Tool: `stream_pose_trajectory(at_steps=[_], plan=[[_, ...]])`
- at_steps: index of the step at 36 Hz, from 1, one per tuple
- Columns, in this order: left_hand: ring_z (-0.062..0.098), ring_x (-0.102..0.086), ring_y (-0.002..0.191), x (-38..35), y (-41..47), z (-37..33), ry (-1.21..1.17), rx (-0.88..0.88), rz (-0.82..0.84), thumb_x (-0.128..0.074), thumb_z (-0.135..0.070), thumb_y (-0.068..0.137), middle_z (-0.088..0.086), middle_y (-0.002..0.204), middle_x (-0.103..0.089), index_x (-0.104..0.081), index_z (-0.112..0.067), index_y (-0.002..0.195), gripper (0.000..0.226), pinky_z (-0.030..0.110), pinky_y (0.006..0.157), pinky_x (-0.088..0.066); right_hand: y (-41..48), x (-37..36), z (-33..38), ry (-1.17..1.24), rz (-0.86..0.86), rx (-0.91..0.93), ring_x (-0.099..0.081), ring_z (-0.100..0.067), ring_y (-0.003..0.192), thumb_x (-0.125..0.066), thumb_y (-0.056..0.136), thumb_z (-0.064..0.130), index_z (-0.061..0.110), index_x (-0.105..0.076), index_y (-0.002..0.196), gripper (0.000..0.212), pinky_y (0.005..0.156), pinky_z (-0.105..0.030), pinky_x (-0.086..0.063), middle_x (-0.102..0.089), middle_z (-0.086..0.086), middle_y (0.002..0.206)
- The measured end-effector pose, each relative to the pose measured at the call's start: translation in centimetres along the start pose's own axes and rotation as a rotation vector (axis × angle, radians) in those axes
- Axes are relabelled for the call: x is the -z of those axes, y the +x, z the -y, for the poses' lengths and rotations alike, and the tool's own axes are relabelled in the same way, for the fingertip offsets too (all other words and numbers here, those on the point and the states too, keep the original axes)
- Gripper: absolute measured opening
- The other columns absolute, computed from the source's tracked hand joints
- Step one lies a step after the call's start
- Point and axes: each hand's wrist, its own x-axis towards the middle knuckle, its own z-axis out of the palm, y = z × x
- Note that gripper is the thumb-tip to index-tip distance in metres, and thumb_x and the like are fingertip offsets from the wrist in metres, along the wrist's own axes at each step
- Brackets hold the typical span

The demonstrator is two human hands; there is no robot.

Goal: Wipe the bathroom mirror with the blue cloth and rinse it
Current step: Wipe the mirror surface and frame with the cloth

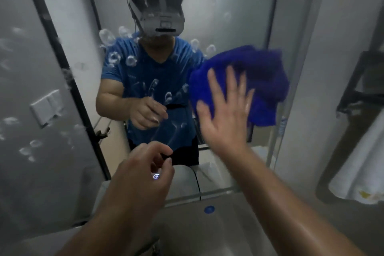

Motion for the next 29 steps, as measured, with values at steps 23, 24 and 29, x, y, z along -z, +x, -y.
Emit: stream_pose_trajectory(at_steps=[23, 24, 29], plan=[[0.018, -0.041, 0.092, -4.9, 3.1, 7.3, 0.393, 0.082, -0.093, -0.075, -0.029, 0.077, -0.006, 0.096, -0.036, -0.056, -0.029, 0.088, 0.022, 0.038, 0.077, -0.051, 14.2, 3.6, 2.0, 0.027, -0.506, -0.206, -0.011, -0.036, 0.164, -0.040, 0.101, 0.052, 0.024, -0.030, 0.168, 0.073, 0.129, -0.065, -0.010, -0.020, -0.009, 0.177], [0.019, -0.042, 0.092, -5.0, 3.0, 7.4, 0.388, 0.080, -0.096, -0.076, -0.028, 0.077, -0.005, 0.097, -0.036, -0.057, -0.028, 0.089, 0.022, 0.039, 0.076, -0.051, 13.7, 3.2, 3.3, 0.005, -0.492, -0.137, -0.011, -0.037, 0.164, -0.042, 0.100, 0.051, 0.024, -0.032, 0.168, 0.074, 0.129, -0.065, -0.010, -0.021, -0.009, 0.177], [0.024, -0.049, 0.090, -4.7, 2.9, 8.1, 0.332, 0.056, -0.067, -0.078, -0.019, 0.069, -0.004, 0.103, -0.038, -0.053, -0.029, 0.087, 0.032, 0.041, 0.069, -0.051, 6.5, -1.1, 6.0, -0.062, -0.246, 0.224, -0.018, -0.036, 0.163, -0.060, 0.087, 0.048, 0.029, -0.040, 0.165, 0.082, 0.129, -0.065, -0.009, -0.028, -0.008, 0.175]])
